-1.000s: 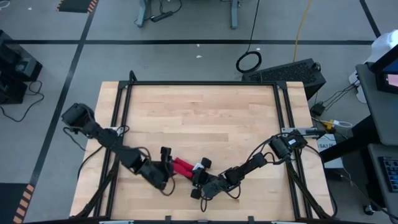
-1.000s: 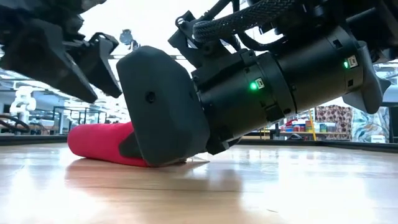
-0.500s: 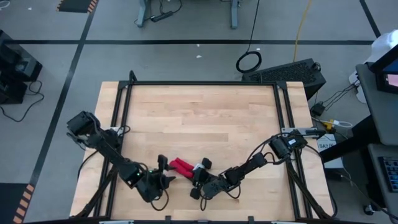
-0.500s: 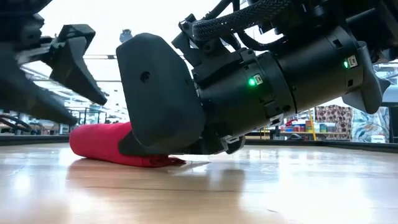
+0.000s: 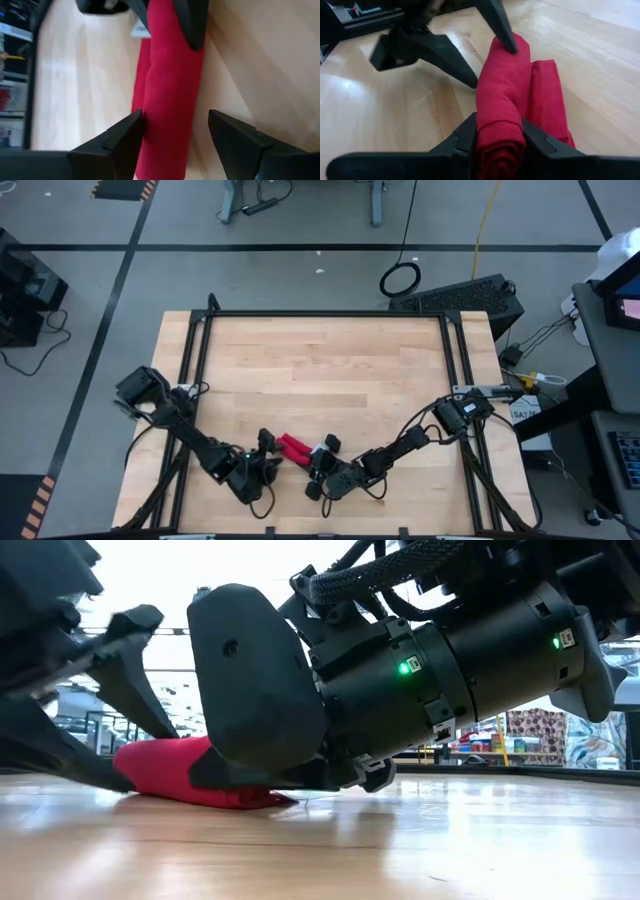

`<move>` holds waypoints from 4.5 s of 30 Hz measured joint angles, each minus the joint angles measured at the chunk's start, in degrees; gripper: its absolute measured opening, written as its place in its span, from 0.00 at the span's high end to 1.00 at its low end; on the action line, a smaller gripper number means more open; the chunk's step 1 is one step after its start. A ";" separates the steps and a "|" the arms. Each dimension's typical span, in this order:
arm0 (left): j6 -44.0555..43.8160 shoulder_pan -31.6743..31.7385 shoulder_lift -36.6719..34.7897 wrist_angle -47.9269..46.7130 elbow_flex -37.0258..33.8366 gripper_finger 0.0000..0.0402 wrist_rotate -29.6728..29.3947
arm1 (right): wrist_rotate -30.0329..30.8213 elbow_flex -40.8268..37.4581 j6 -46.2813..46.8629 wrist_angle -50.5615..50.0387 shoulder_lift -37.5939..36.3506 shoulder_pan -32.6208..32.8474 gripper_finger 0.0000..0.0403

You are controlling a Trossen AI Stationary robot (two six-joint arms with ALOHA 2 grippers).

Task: Roll towel
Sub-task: Roll the red towel

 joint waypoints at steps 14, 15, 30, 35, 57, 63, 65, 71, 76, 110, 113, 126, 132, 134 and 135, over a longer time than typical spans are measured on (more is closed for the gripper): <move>2.79 4.19 0.39 0.31 0.23 0.62 8.51 | -0.04 -0.01 0.14 0.36 0.00 0.02 0.79; 2.71 4.48 0.27 0.04 0.38 0.67 9.70 | -0.05 -0.01 0.01 0.36 0.00 0.02 0.79; -0.55 14.75 -3.59 0.24 1.16 0.87 37.54 | 12.85 -0.33 -33.87 -2.06 -5.02 6.17 0.32; -1.68 18.70 -3.47 0.12 2.18 0.87 47.53 | 13.77 -0.23 -33.18 1.44 -5.81 7.63 0.25; -2.00 22.83 -3.37 0.17 2.38 0.87 54.49 | 7.31 -0.12 -20.10 -0.65 -3.17 4.26 0.46; -1.99 22.83 -3.35 0.17 2.38 0.87 54.24 | 8.84 -0.12 -21.73 0.56 -3.17 4.68 0.56; -1.97 22.83 -3.35 0.17 2.38 0.87 54.23 | 8.89 -0.12 -24.46 1.37 -3.17 4.86 0.55; -1.97 22.84 -3.35 0.15 2.38 0.87 54.27 | 8.97 -0.07 -31.99 4.61 -3.17 5.50 0.42; -1.97 22.83 -3.35 0.15 2.38 0.87 54.28 | 7.81 -0.07 -30.85 5.13 -3.17 5.77 0.42; -1.99 21.78 -17.02 -3.09 2.12 0.43 46.78 | 3.27 0.18 -3.14 -3.00 -1.83 4.00 0.84; -3.10 18.95 -17.68 -2.89 1.41 0.43 43.95 | 3.09 0.17 1.38 -3.34 -1.84 3.55 0.84; 0.06 6.01 -8.58 -1.46 -0.31 0.43 21.96 | -2.12 0.08 7.68 -3.23 -1.83 1.21 0.84; 1.37 4.16 -4.97 -1.04 -0.24 0.43 14.73 | -3.16 0.06 8.53 -2.92 -1.84 0.81 0.86; 2.90 3.95 -4.42 -1.11 -0.22 0.43 13.34 | -3.50 0.06 9.18 -2.94 -1.86 0.76 0.86; 3.19 3.88 -4.27 -0.99 -0.22 0.43 13.13 | -3.78 0.02 9.52 -2.94 -1.86 0.72 0.86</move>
